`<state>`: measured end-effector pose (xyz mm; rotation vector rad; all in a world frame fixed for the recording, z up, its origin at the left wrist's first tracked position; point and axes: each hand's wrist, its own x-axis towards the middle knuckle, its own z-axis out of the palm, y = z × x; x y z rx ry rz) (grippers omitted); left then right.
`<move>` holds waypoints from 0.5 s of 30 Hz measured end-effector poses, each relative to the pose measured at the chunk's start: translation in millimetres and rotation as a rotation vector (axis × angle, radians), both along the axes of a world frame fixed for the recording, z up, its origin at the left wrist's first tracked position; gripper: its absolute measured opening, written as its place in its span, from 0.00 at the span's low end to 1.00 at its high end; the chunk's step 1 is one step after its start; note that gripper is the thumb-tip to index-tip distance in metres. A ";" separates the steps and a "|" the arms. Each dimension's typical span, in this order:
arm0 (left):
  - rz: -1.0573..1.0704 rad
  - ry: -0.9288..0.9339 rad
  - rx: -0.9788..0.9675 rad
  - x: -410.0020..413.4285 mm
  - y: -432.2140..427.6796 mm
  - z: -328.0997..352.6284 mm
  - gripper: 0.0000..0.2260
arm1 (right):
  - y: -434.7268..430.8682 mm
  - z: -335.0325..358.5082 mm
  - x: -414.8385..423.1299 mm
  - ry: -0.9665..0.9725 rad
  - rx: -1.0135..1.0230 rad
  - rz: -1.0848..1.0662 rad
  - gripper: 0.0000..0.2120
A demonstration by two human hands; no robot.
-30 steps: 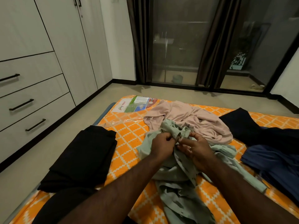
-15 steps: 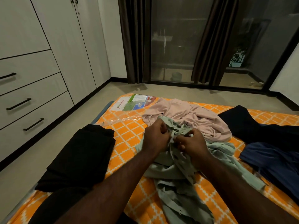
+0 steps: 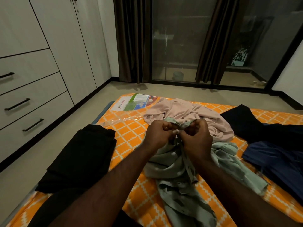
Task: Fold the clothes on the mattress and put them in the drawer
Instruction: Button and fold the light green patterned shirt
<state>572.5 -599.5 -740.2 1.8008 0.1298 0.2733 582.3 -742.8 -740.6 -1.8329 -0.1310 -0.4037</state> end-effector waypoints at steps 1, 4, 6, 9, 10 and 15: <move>-0.009 0.011 -0.051 0.1 0.9 -0.2 0.08 | -0.1 -0.3 0.3 -0.001 0.015 0.007 0.18; -0.015 0.032 -0.183 -0.2 0.4 0.4 0.08 | -1.8 -2.0 2.1 0.018 0.070 0.053 0.18; -0.012 0.030 -0.238 -0.7 0.5 1.7 0.08 | -2.8 -3.3 4.6 0.045 0.091 0.117 0.18; -0.020 0.023 -0.251 -2.7 3.6 2.8 0.08 | -3.8 -5.5 7.1 0.075 0.083 0.195 0.19; -0.025 0.018 -0.246 -3.5 4.4 3.4 0.08 | -4.1 -5.8 7.0 0.077 0.083 0.210 0.19; 0.002 0.042 -0.189 -5.2 6.1 2.6 0.09 | -6.7 -3.0 2.3 0.118 0.165 0.315 0.18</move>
